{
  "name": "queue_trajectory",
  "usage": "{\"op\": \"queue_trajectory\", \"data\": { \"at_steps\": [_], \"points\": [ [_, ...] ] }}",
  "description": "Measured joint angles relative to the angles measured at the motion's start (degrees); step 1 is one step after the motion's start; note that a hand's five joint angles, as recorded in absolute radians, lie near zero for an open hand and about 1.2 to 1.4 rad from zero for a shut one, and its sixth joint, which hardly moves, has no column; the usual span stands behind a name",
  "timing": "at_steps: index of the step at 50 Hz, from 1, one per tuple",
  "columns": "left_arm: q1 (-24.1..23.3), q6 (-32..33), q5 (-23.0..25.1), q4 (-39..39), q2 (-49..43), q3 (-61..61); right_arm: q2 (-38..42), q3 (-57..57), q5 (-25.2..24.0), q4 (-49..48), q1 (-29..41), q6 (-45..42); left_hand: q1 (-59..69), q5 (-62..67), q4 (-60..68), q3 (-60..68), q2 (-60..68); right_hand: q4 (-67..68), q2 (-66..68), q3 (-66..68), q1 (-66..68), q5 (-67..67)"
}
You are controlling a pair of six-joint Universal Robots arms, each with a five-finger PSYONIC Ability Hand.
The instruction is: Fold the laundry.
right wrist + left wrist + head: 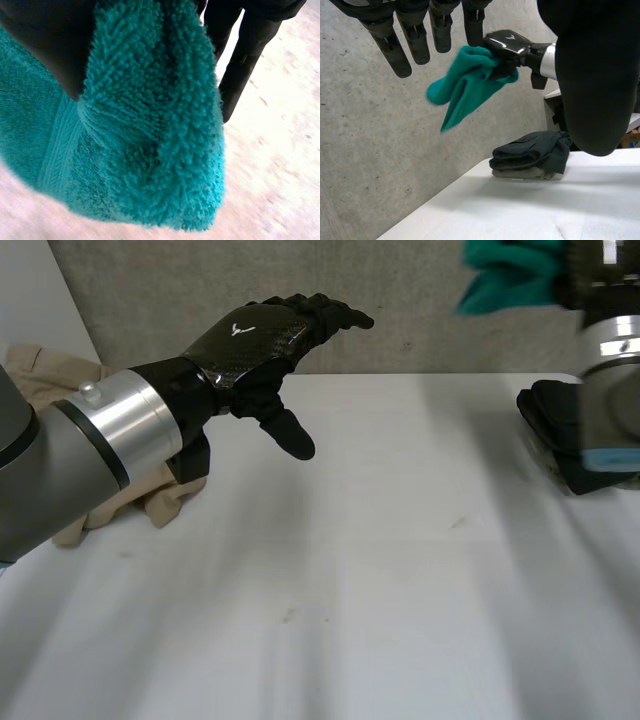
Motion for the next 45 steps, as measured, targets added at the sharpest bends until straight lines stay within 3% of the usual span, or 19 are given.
{"op": "queue_trajectory", "data": {
  "at_steps": [8, 16, 22, 27, 28, 29, 32, 34, 42, 45],
  "points": [
    [-0.9, 0.0, -0.2, 0.9, -1.6, -2.2, 11.9, -4.7, -12.6, -3.6, -15.9, 6.5, 0.0, 0.0, 0.0, 0.0, 0.0, 0.0, 0.0, 0.0, 0.0, 0.0],
    [-2.2, 0.2, -0.3, 3.0, -3.7, -5.3, 26.5, -6.4, -26.2, -7.1, -25.4, 8.5, 0.0, 0.0, 0.0, 0.0, 0.0, 0.0, 0.0, 0.0, 0.0, 0.1],
    [-2.5, 0.4, -0.3, 3.9, -4.3, -6.3, 29.4, -4.9, -30.8, -7.5, -28.7, 7.1, 0.0, 0.0, 0.0, 0.0, 0.0, 0.2, 0.0, 0.7, 0.0, 2.1],
    [-2.5, 0.5, -0.3, 3.9, -4.1, -5.9, 26.4, -2.1, -34.1, -8.5, -29.4, 7.5, 0.0, 0.0, 0.0, 0.0, 0.0, -5.1, -3.2, -3.5, -0.5, 1.5],
    [-2.5, 0.5, -0.3, 3.9, -4.1, -5.8, 26.0, -1.9, -34.3, -8.7, -29.4, 7.6, 0.0, 0.0, 0.0, 0.0, 0.0, -6.5, -4.5, -4.9, -1.5, 0.3],
    [-2.5, 0.5, -0.3, 3.7, -3.8, -5.6, 24.4, -1.1, -34.7, -9.4, -29.4, 8.6, 0.0, 0.0, 0.0, 0.0, 0.0, -21.5, -20.1, -20.0, -15.9, -14.6],
    [-2.6, 0.5, -0.3, 3.4, -3.2, -5.2, 21.4, 0.2, -34.0, -10.4, -29.2, 10.7, 0.0, 0.0, 0.0, 0.0, 0.0, -47.0, -46.4, -45.5, -40.9, -41.4],
    [-2.7, 0.5, -0.3, 3.2, -2.7, -5.0, 19.3, 1.1, -32.3, -9.9, -29.2, 11.7, 0.0, 0.0, 0.0, 0.0, 0.0, -54.5, -53.6, -53.1, -46.4, -49.1],
    [-2.8, 0.2, -0.2, 2.6, -0.8, -5.4, 9.6, 4.4, -22.7, 3.7, -30.6, 8.3, 0.0, 0.0, 0.0, 0.0, 0.0, -56.5, -54.7, -55.1, -46.5, -50.2],
    [-2.6, -0.3, -0.3, 2.5, 0.6, -6.2, 3.9, 5.1, -17.4, 16.6, -32.3, -0.8, 0.0, 0.0, 0.0, 0.0, 0.0, -56.5, -54.7, -55.1, -46.5, -50.2]
  ]
}}
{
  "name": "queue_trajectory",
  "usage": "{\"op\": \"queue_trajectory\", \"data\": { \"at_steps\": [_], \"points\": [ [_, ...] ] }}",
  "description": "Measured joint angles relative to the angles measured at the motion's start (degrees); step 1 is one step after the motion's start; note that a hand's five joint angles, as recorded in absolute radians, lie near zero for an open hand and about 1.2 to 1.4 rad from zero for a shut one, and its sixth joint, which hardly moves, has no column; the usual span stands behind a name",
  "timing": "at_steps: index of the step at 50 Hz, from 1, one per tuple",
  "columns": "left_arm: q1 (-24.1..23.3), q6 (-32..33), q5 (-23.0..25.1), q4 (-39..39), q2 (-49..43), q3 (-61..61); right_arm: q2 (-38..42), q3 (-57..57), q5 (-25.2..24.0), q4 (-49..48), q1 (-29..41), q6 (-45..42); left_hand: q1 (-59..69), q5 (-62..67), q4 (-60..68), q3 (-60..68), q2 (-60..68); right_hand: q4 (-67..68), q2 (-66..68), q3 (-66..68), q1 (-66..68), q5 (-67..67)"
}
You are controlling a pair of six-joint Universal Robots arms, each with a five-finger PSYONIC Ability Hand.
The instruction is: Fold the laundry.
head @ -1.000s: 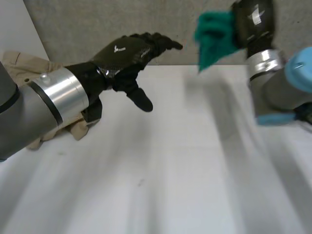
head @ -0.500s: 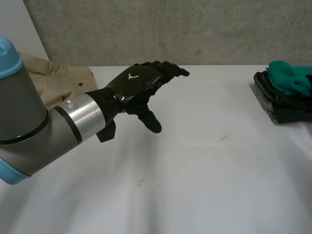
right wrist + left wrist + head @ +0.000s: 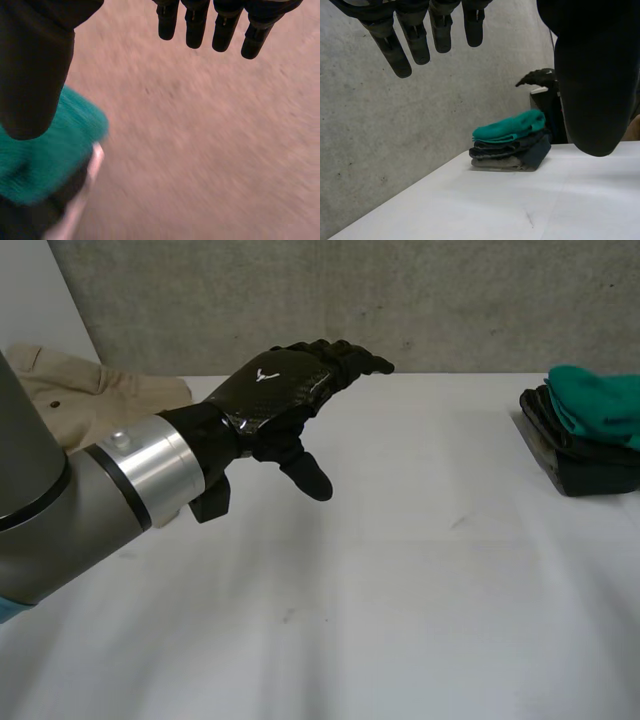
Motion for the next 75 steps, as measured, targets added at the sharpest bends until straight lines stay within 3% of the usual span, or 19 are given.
{"op": "queue_trajectory", "data": {
  "at_steps": [4, 6, 10, 12, 14, 16, 19, 22, 24, 28, 32, 42, 45, 46, 48, 50, 57, 66, 75],
  "points": [
    [0.4, -0.7, -0.3, 0.0, 1.5, -0.4, -3.9, -1.4, 8.9, 8.4, -1.2, -12.7, 0.0, 0.0, 0.0, 0.0, 0.0, 0.0, 0.0, 0.0, 0.0, 0.0],
    [0.7, -1.2, -0.7, 0.2, 2.5, -0.3, -5.6, -2.9, 16.0, 9.3, -1.2, -19.6, 0.0, 0.0, 0.0, 0.0, 0.0, 0.0, 0.0, 0.0, 0.0, 0.0],
    [1.4, -2.4, -2.5, 1.5, 4.5, 1.0, -8.4, -4.7, 24.7, 3.0, 0.8, -26.2, 0.0, 0.0, 0.0, 0.0, 0.0, 0.0, 0.0, 0.0, 0.0, 0.0],
    [2.1, -3.0, -5.0, 2.3, 5.5, 2.6, -10.6, -3.9, 25.9, -3.2, 3.1, -26.9, 0.0, 0.0, 0.0, 0.0, 0.0, 0.0, 0.0, 0.0, 0.0, 0.0],
    [2.8, -3.3, -7.5, 2.6, 6.1, 4.1, -12.6, -2.3, 25.0, -8.2, 5.3, -26.3, 0.0, 0.0, 0.0, 0.0, 0.0, 0.0, 0.0, 0.0, 0.0, 0.0],
    [5.2, -2.7, -14.2, 2.2, 6.6, 7.7, -16.8, 2.5, 20.5, -17.3, 9.8, -23.5, 0.0, 0.0, 0.0, 0.0, 0.0, 0.0, 0.0, 0.0, 0.0, 0.0],
    [8.7, -0.1, -20.0, 0.5, 5.7, 11.2, -20.4, 8.5, 13.8, -24.3, 14.3, -19.5, 0.0, 0.0, 0.0, 0.0, 0.0, 0.0, 0.0, 0.0, 0.0, 0.0],
    [13.9, 5.4, -24.6, -2.0, 2.5, 14.7, -23.6, 16.3, 6.1, -28.7, 20.1, -14.6, 0.0, 0.0, 0.0, 0.0, 0.0, 0.0, 0.0, 0.0, 0.0, 0.0],
    [16.9, 8.9, -25.3, -2.9, -0.4, 15.8, -24.4, 20.1, 3.5, -28.8, 23.2, -12.9, 0.0, 0.0, 0.0, 0.0, 0.0, 0.0, 0.0, 0.0, 0.0, 0.0],
    [23.0, 15.7, -23.6, -1.4, -9.4, 17.3, -24.1, 27.2, 1.9, -24.2, 30.0, -11.9, 0.0, 0.0, 0.0, 0.0, 0.0, 0.0, 0.0, 0.0, 0.0, 0.0],
    [27.5, 20.0, -18.7, 4.2, -20.5, 18.7, -21.0, 31.3, 4.9, -16.6, 34.9, -14.4, 0.0, 0.0, 0.0, 0.0, 0.0, 0.0, 0.0, 0.0, 0.0, 0.0],
    [31.6, 22.4, -8.2, 14.9, -45.3, 29.0, -14.2, 35.6, 10.8, -11.8, 38.8, -20.3, 0.0, 0.0, 0.0, 0.0, 0.0, 0.0, 0.0, 0.0, 0.0, 0.0],
    [31.5, 21.7, -7.4, 15.5, -49.9, 33.0, -13.6, 36.0, 11.0, -12.9, 38.4, -20.5, 12.0, 9.4, 9.8, 10.6, 10.8, 0.0, 0.0, 0.0, 0.0, 0.0],
    [31.4, 21.5, -7.3, 15.5, -50.8, 34.0, -13.5, 36.1, 11.0, -13.2, 38.3, -20.5, 30.7, 24.7, 25.8, 25.3, 25.6, 0.0, 0.0, 0.0, 0.0, 0.0],
    [31.1, 20.9, -7.8, 15.5, -51.6, 35.4, -13.6, 36.2, 11.1, -13.8, 37.9, -20.4, 49.9, 43.0, 45.0, 44.1, 45.1, 0.0, 0.0, 0.0, 0.0, 0.0],
    [30.8, 20.3, -8.9, 15.4, -50.7, 35.6, -13.7, 36.3, 11.3, -14.0, 37.7, -20.3, 54.9, 51.6, 53.9, 52.8, 54.4, 0.0, 0.0, 0.0, 0.0, 0.0],
    [27.0, 16.0, -13.8, 19.4, -35.6, 27.2, -14.7, 36.4, 11.8, -14.5, 37.0, -19.9, 55.0, 53.8, 57.1, 55.7, 56.5, 0.0, 0.0, 0.0, 0.0, 0.0],
    [15.8, 5.2, -11.7, 26.7, -11.7, 10.7, -16.0, 37.0, 12.6, -14.4, 37.6, -19.9, 55.1, 54.3, 57.1, 55.9, 56.7, 0.0, 0.0, 0.0, 0.0, 0.0],
    [2.9, -2.2, -10.9, 25.8, -6.2, -2.1, -18.2, 37.8, 13.0, -14.5, 36.1, -19.0, 55.1, 54.6, 57.1, 55.9, 56.7, 0.0, 0.0, 0.0, 0.0, 0.0]
  ]
}}
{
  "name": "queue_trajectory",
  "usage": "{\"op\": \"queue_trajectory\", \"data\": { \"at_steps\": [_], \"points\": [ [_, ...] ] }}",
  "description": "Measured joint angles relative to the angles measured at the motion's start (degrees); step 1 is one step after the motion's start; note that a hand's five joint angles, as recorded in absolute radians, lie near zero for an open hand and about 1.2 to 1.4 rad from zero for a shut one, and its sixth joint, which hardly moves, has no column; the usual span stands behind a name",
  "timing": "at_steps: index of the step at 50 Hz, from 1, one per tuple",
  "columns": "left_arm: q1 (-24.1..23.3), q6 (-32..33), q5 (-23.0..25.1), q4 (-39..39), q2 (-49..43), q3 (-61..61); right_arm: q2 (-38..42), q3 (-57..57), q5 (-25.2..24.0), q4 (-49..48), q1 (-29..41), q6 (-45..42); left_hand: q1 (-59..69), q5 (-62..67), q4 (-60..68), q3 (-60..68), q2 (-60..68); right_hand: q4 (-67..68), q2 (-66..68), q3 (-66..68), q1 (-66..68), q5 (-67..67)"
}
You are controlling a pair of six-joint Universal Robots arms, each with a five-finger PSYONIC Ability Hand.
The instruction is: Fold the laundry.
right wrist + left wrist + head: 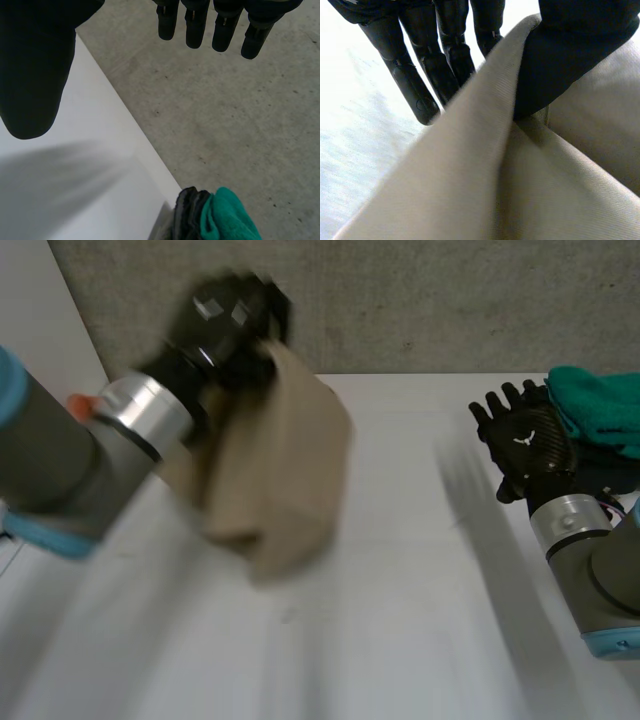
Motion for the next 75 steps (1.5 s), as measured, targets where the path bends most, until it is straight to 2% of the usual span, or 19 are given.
{"op": "queue_trajectory", "data": {
  "at_steps": [4, 5, 6, 7, 9, 15, 21, 28, 36, 40, 45, 52, 53, 54, 55, 56, 59, 67, 75],
  "points": [
    [-5.4, -0.7, 0.2, -1.1, -2.5, -5.4, -0.3, -0.1, -0.1, 0.0, -1.3, 1.0, -1.2, -0.8, -0.9, -0.9, -0.9, 0.0, 0.0, 0.0, 0.0, 0.0],
    [-6.9, -0.6, 0.5, -1.7, -3.7, -7.3, -0.3, -0.3, -0.2, 0.0, -1.8, 1.4, -16.6, -15.0, -15.6, -16.4, -16.7, 0.0, 0.0, 0.0, 0.0, 0.0],
    [-7.3, -0.6, 0.6, -1.9, -4.1, -7.7, -0.3, -0.3, -0.2, 0.1, -1.9, 1.5, -16.6, -15.0, -15.6, -16.4, -16.7, 0.0, 0.0, 0.0, 0.0, 0.0],
    [-8.2, -0.3, 0.9, -2.5, -5.0, -9.1, -0.1, -0.5, -0.2, 0.1, -2.2, 1.8, -36.1, -32.0, -33.0, -33.4, -33.9, 0.0, 0.0, 0.0, 0.0, 0.0],
    [-8.7, 0.2, 1.4, -3.7, -5.6, -10.7, 0.1, -0.7, -0.2, 0.3, -2.4, 2.1, -51.1, -47.6, -49.0, -47.7, -48.4, 0.0, 0.0, 0.0, 0.0, 0.0],
    [-5.0, 3.4, 1.9, -7.2, -1.8, -13.3, 0.4, -1.4, -0.3, 1.5, -2.1, 2.7, -55.0, -54.7, -57.2, -55.9, -56.5, 0.0, 0.0, 0.0, 0.0, 0.0],
    [4.1, 5.8, -0.9, -8.8, 5.5, -13.3, -0.7, -1.9, -0.5, 5.1, 0.0, 3.8, -55.0, -54.7, -57.2, -55.9, -56.6, 0.0, 0.0, 0.0, 0.0, 0.0],
    [9.3, 6.2, -3.0, -14.9, 5.8, -13.3, -2.4, -5.4, -3.4, 13.7, 3.3, 5.6, -55.0, -54.7, -57.2, -55.9, -56.7, 0.0, 0.0, 0.0, 0.0, 0.0],
    [8.0, 7.2, -3.2, -22.8, 6.0, -18.4, 3.2, -18.1, -13.1, 28.6, 5.1, 2.2, -55.0, -54.7, -57.2, -55.9, -56.7, 0.0, 0.0, 0.0, 0.0, 0.0],
    [5.4, 7.4, -3.4, -21.5, 7.4, -22.3, 10.3, -27.7, -18.4, 35.9, 6.3, -3.9, -55.0, -54.7, -57.2, -55.9, -56.7, 0.0, 0.0, 0.0, 0.0, 0.0],
    [1.3, 7.5, -4.6, -16.1, 7.2, -25.7, 19.4, -38.0, -20.7, 40.0, 8.2, -11.7, -55.0, -54.7, -57.2, -55.9, -56.7, 0.0, 0.0, 0.0, 0.0, 0.0],
    [-3.5, 8.0, -7.9, -7.7, 0.6, -25.3, 29.9, -47.4, -18.4, 39.2, 10.9, -18.4, -52.3, -54.0, -55.3, -54.3, -54.6, 2.3, 2.3, 2.4, 1.7, 1.7],
    [-4.5, 8.3, -8.8, -6.4, -1.7, -24.3, 31.7, -48.6, -17.6, 38.2, 11.3, -19.3, -40.4, -43.9, -45.1, -43.6, -43.8, 7.8, 8.6, 8.7, 7.5, 7.3],
    [-4.9, 8.5, -9.2, -5.9, -2.7, -23.7, 32.4, -49.0, -17.3, 37.7, 11.5, -19.6, -40.4, -43.9, -45.1, -43.6, -43.8, 11.9, 13.2, 12.3, 12.2, 10.9],
    [-5.6, 8.9, -10.1, -5.2, -4.6, -22.4, 33.4, -49.5, -16.8, 36.8, 11.7, -19.9, -19.2, -25.2, -26.0, -24.8, -24.9, 22.9, 24.7, 24.5, 23.8, 20.9],
    [-6.0, 9.3, -10.7, -4.9, -5.9, -21.3, 33.9, -49.7, -16.4, 36.0, 11.8, -20.1, -9.5, -14.7, -15.5, -14.0, -14.1, 33.0, 34.1, 33.6, 33.5, 30.3],
    [-6.8, 10.4, -12.5, -4.7, -8.9, -17.9, 33.9, -49.3, -15.3, 33.9, 11.9, -20.0, 0.6, -1.0, -1.3, -1.1, -1.0, 52.2, 53.0, 52.1, 48.7, 48.6],
    [-3.5, 13.7, -15.9, -5.3, -8.1, -8.3, 23.1, -42.3, -11.2, 29.8, 10.9, -13.9, 0.6, -0.7, 0.0, 0.0, -0.1, 56.2, 54.8, 54.5, 49.5, 51.5],
    [1.4, 14.1, -13.0, -6.3, -4.9, 4.1, 5.2, -32.7, -2.8, 33.2, 11.4, -2.6, 0.6, -0.7, 0.0, 0.0, -0.1, 56.2, 54.8, 55.1, 49.5, 52.5]
  ]
}}
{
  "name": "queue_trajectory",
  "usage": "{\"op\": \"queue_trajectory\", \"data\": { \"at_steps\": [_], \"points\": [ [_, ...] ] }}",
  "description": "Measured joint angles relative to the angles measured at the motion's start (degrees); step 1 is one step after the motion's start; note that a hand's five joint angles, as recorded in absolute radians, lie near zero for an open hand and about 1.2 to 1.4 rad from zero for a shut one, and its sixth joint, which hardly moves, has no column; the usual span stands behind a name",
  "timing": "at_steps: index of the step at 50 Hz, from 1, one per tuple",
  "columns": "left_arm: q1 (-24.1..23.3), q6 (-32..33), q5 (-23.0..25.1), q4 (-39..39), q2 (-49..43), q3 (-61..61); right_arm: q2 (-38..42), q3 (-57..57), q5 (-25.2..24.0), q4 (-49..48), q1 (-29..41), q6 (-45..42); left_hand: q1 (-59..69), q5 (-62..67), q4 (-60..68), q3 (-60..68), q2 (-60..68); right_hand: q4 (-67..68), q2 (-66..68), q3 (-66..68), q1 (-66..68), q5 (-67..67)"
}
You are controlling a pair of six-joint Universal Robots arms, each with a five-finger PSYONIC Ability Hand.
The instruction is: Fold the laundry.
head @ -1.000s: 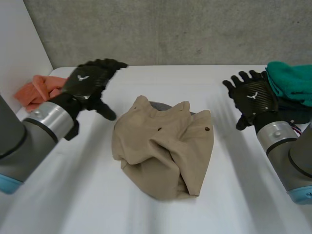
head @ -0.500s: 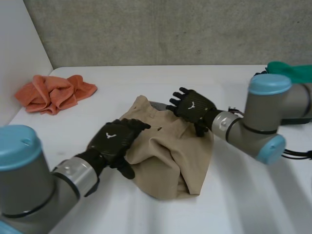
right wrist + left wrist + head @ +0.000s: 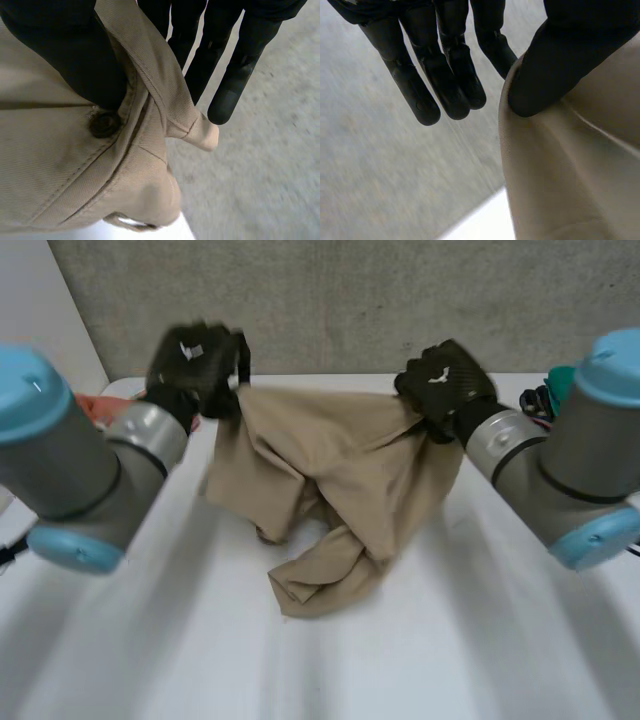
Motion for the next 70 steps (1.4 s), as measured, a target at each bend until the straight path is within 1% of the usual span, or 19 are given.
{"op": "queue_trajectory", "data": {
  "at_steps": [2, 6, 11, 13, 16, 17, 19, 21, 23, 33, 38, 44, 52, 55, 63, 65, 67, 68, 70],
  "points": [
    [0.2, -0.2, 0.6, -0.6, -0.1, 1.4, -2.3, 1.2, 1.9, 2.3, 0.4, 0.9, 0.0, 0.0, 0.0, 0.0, 0.0, 0.0, 0.0, 0.0, 0.0, 0.0],
    [0.1, -0.7, 3.1, -5.1, -1.9, 6.2, -8.4, 5.5, 8.0, 15.6, 3.7, 4.1, 0.0, 0.0, 0.0, 0.0, 0.0, 0.0, 0.0, 0.3, 0.0, 0.7],
    [-0.8, -0.9, 5.9, -10.8, -5.4, 6.9, -10.6, 11.0, 8.3, 25.3, 7.6, 8.3, 0.0, 0.0, 0.0, 0.0, 0.0, 0.1, 0.2, 0.7, 0.0, 0.8],
    [-1.1, -0.9, 6.9, -12.8, -6.5, 5.9, -10.6, 13.1, 7.1, 26.0, 8.4, 9.6, 0.0, 0.1, 0.0, 0.0, 0.0, -7.9, -7.9, -6.8, -3.5, -5.7],
    [-1.3, -0.8, 8.2, -15.4, -7.6, 3.6, -10.0, 15.7, 5.6, 24.8, 8.4, 10.8, 0.0, 0.4, 0.0, 0.0, 0.0, -25.8, -25.4, -24.7, -20.5, -22.7],
    [-1.3, -0.7, 9.2, -16.8, -7.9, 1.3, -9.4, 16.8, 5.0, 23.2, 7.8, 11.1, -6.3, -5.3, -6.6, -6.2, -7.1, -35.7, -35.6, -34.5, -31.0, -33.7],
    [-1.1, -0.7, 9.8, -17.5, -7.7, -0.4, -9.1, 17.2, 4.9, 22.1, 7.2, 11.0, -9.6, -8.2, -9.7, -10.1, -10.4, -45.1, -45.0, -43.7, -40.2, -42.9],
    [-0.2, -0.7, 10.9, -18.2, -5.9, -4.4, -8.9, 17.1, 5.6, 19.8, 5.3, 9.8, -39.5, -36.8, -38.8, -38.6, -39.2, -55.5, -54.5, -54.6, -49.5, -52.5],
    [0.9, -0.8, 11.3, -18.1, -3.6, -7.1, -9.3, 16.1, 6.4, 19.1, 4.0, 8.4, -52.0, -49.8, -52.4, -51.0, -51.6, -56.2, -54.7, -55.1, -49.5, -52.6],
    [9.2, -3.2, 12.2, -15.4, 11.9, -15.7, -12.0, 5.7, 6.9, 22.4, 0.0, 2.0, -54.7, -54.0, -56.8, -55.6, -56.5, -56.2, -54.7, -55.1, -49.5, -52.6],
    [12.8, -5.4, 13.6, -15.5, 13.4, -15.4, -9.4, -1.3, 6.0, 25.0, -0.9, 2.7, -54.5, -54.0, -56.7, -55.6, -56.4, -56.2, -54.7, -55.1, -49.5, -52.6],
    [14.3, -5.8, 15.2, -19.4, 7.6, -10.7, -3.2, -10.2, 6.4, 28.9, -1.1, 5.2, -54.5, -53.9, -56.7, -55.5, -56.4, -56.2, -54.7, -55.1, -49.5, -52.6],
    [11.8, -2.4, 15.0, -24.7, -6.2, -0.3, 7.9, -15.4, 8.1, 30.8, 0.3, 10.5, -50.9, -51.8, -53.0, -52.6, -52.8, -54.8, -53.5, -53.6, -49.3, -51.4],
    [10.6, -1.7, 14.5, -25.7, -10.7, 3.6, 12.3, -15.5, 9.5, 29.3, 1.3, 12.2, -48.8, -49.1, -51.0, -50.8, -50.9, -49.7, -47.8, -48.0, -44.0, -46.3],
    [8.2, -2.2, 11.5, -25.7, -15.4, 7.9, 22.2, -15.2, 13.8, 17.9, 3.4, 14.0, -48.6, -48.6, -50.6, -50.3, -50.6, -47.4, -46.6, -45.8, -41.7, -43.3],
    [7.8, -2.5, 10.7, -25.0, -15.3, 7.7, 24.1, -15.5, 14.7, 15.0, 3.7, 14.1, -48.6, -48.7, -50.7, -50.3, -50.6, -40.9, -39.1, -39.4, -34.4, -37.5],
    [7.4, -2.7, 10.1, -24.3, -14.9, 7.2, 25.3, -15.8, 15.3, 13.0, 3.9, 14.2, -48.6, -48.7, -50.7, -50.3, -50.6, -24.4, -22.7, -22.8, -18.5, -23.1],
    [7.2, -2.9, 9.8, -23.6, -14.6, 6.8, 25.7, -16.2, 15.6, 11.9, 4.0, 14.3, -48.6, -48.7, -50.7, -50.3, -50.6, -11.7, -8.1, -9.9, -6.4, -11.5],
    [7.1, -2.9, 9.5, -22.8, -14.1, 6.3, 25.7, -16.4, 15.8, 11.1, 4.0, 14.4, -48.6, -48.7, -50.7, -50.3, -50.6, -5.3, -2.1, -3.5, -1.6, -5.3]
  ]
}}
